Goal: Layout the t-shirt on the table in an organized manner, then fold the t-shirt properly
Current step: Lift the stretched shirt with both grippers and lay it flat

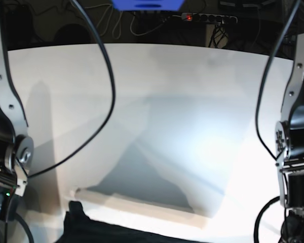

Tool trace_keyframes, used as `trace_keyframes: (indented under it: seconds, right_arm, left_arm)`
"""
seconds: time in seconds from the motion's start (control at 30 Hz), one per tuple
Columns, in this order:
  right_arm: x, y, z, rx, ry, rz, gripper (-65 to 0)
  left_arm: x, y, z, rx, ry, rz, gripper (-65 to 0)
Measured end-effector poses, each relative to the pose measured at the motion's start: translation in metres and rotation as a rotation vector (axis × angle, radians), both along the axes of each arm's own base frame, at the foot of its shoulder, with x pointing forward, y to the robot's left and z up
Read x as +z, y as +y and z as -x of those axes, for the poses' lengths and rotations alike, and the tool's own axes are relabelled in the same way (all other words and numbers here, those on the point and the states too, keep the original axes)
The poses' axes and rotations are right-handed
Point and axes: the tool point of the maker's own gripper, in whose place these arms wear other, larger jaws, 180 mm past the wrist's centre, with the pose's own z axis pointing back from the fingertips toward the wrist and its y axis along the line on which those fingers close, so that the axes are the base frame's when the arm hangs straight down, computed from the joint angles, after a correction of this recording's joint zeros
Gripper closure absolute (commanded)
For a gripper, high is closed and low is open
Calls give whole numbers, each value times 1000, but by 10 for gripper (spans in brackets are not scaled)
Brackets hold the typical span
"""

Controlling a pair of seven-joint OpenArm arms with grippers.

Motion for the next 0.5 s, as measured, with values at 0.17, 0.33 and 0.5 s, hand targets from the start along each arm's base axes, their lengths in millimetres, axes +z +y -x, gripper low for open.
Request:
trace_keyframes:
  seconds: [0.17, 0.33, 0.5]
  right_arm:
    - [-60, 1, 6, -8, 81, 21, 0]
    - [-122, 12, 40, -9, 132, 74, 0]
    - [-188, 41, 93, 38, 184, 99, 0]
  left_arm:
    - [-63, 8, 3, 8, 105, -18, -2]
    - [-111, 8, 26, 12, 152, -51, -2]
    - [-172, -15, 64, -41, 201, -73, -2]
